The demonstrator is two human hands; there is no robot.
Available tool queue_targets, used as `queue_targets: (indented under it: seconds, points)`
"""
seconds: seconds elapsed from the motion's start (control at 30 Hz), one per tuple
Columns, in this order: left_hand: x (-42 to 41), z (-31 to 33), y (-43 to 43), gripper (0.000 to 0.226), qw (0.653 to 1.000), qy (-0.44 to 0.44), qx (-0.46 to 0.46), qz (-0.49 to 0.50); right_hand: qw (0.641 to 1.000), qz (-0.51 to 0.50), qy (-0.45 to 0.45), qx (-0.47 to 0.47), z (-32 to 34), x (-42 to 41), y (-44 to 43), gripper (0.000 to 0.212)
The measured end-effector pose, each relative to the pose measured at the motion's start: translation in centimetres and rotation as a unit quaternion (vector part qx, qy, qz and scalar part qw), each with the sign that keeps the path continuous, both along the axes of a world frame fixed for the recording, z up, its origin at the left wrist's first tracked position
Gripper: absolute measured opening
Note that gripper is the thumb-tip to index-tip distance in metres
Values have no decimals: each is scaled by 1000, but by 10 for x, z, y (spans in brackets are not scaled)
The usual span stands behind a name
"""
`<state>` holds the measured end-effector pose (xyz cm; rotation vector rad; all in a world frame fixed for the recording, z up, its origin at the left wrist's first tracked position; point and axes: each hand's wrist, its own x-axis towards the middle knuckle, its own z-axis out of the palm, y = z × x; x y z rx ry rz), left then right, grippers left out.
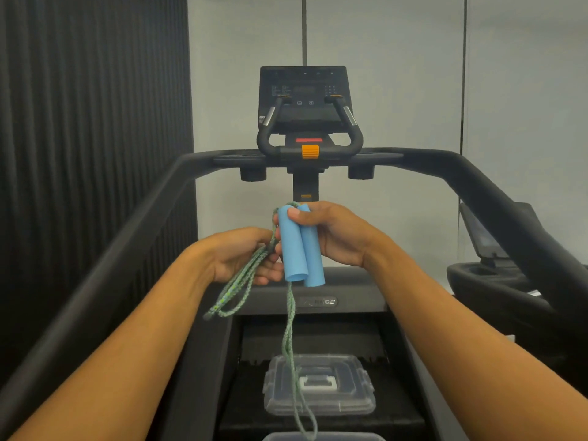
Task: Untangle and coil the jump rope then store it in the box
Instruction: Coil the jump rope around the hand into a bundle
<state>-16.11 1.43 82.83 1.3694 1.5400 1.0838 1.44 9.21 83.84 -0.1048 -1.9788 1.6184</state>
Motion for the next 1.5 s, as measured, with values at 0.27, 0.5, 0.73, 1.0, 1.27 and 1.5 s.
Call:
queue_targets:
  seconds: [0.27, 0.5, 0.73, 1.0, 1.27, 1.5]
  points:
    - [0, 0, -13, 33, 991, 97, -26, -84, 999, -32, 30, -28, 4, 1, -6, 14]
    - [9, -1, -30, 25, 970, 158, -47, -178, 999, -12, 14, -38, 5, 9, -22, 23]
    - [23, -8, -50, 39, 958, 221, -66, -169, 997, -76, 6, -9, 1, 19, -36, 24]
    - [38, -4, -67, 26, 981, 176, 84, -8, 972, -206, -27, 110, -10, 19, -58, 33]
    - [60, -22, -69, 48, 979, -83, 173, 69, 954, -245, -44, 165, -20, 9, -71, 39]
    - [72, -25, -66, 25, 971, -98, 209, 68, 958, -234, -43, 162, -23, 11, -65, 30]
